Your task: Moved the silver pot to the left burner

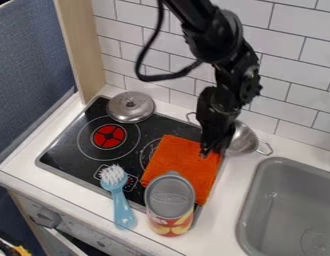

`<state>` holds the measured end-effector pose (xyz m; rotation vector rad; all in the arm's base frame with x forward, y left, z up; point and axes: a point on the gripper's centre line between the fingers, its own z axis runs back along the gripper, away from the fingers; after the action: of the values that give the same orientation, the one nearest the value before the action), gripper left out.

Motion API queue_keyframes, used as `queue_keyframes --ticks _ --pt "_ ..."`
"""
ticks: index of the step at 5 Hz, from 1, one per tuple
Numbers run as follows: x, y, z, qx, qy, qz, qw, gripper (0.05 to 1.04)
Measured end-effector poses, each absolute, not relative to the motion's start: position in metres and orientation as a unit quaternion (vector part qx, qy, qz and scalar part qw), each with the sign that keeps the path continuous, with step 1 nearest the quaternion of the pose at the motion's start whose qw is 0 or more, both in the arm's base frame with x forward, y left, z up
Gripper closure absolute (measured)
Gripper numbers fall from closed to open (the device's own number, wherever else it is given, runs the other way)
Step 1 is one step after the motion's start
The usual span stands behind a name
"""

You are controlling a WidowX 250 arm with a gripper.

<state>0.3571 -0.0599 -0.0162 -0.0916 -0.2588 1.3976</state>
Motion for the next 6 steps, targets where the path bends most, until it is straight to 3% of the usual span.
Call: queue_keyframes --ticks 1,2,4,5,6 --pt "0.351 -0.055 -0.006 -0.063 -0.119 0.623 0.771 1.022" --pt "0.35 -0.048 0.013 -0.08 -0.147 0.599 0.783 1.024" --pt "0.332 0.004 0.032 -0.064 -0.194 0.617 0.76 1.024" --pt "0.321 0.038 0.029 -0.031 -0.215 0.635 0.741 1.024" --pt "0.305 0.078 0.025 -0.021 -0.218 0.675 0.704 1.024"
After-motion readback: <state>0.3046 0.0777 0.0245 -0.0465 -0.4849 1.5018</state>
